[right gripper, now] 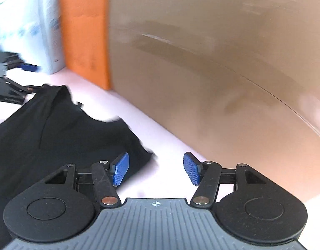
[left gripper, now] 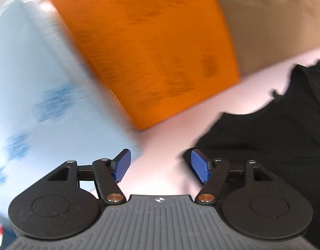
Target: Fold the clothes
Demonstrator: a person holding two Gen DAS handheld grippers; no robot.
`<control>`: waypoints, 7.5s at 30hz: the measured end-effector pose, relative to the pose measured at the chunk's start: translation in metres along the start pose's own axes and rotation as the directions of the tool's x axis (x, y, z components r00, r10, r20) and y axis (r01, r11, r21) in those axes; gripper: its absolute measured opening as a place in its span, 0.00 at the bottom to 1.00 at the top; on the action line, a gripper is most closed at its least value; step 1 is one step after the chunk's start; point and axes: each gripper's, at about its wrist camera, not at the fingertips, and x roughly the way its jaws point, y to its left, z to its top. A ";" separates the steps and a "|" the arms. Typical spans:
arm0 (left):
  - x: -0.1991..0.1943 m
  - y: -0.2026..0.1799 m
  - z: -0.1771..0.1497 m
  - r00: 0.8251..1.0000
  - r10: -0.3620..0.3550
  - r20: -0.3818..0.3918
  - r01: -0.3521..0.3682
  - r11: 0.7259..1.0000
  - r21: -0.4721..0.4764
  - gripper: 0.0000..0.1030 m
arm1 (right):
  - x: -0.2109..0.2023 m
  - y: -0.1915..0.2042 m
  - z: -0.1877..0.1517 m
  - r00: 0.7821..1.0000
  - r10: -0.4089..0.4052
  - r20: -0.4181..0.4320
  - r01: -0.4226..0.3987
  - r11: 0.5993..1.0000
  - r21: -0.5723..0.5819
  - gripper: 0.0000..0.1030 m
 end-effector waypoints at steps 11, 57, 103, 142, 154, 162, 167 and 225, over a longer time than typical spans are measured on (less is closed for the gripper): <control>-0.140 0.019 -0.085 0.972 -0.233 0.031 0.235 0.951 -0.203 0.75 | -0.109 -0.011 -0.175 0.946 0.317 0.073 -0.280 0.682 0.675 0.67; -0.200 -0.101 -0.144 0.994 -0.018 -0.111 0.012 0.998 -0.057 1.00 | -0.098 0.204 -0.206 0.995 0.097 0.015 -0.097 0.955 0.281 0.77; -0.314 -0.136 -0.206 0.902 0.108 -0.419 -0.300 0.854 -0.425 1.00 | -0.182 0.170 -0.284 0.631 0.771 -0.087 -0.762 0.637 0.117 0.99; -0.380 -0.093 -0.279 0.970 -0.046 -0.239 -0.164 0.602 -0.782 0.51 | -0.232 0.139 -0.446 0.780 0.548 0.302 -0.577 0.444 0.686 0.74; -0.377 -0.076 -0.279 0.957 0.015 -0.288 -0.231 0.641 -0.732 0.47 | -0.284 0.113 -0.388 0.687 0.565 0.456 -0.721 0.458 0.520 0.08; -0.391 -0.069 -0.304 0.952 0.040 -0.303 -0.267 0.595 -0.758 0.52 | -0.277 0.131 -0.403 0.802 0.535 0.265 -0.578 0.584 0.570 0.10; -0.389 -0.057 -0.333 0.898 0.055 -0.437 -0.396 0.535 -0.747 0.51 | -0.279 0.134 -0.431 0.870 0.478 0.120 -0.451 0.674 0.585 0.10; -0.205 0.059 -0.167 0.992 -0.064 -0.111 -0.024 0.758 -0.652 0.51 | -0.134 0.063 -0.276 0.835 0.048 0.549 -0.539 0.272 0.797 0.65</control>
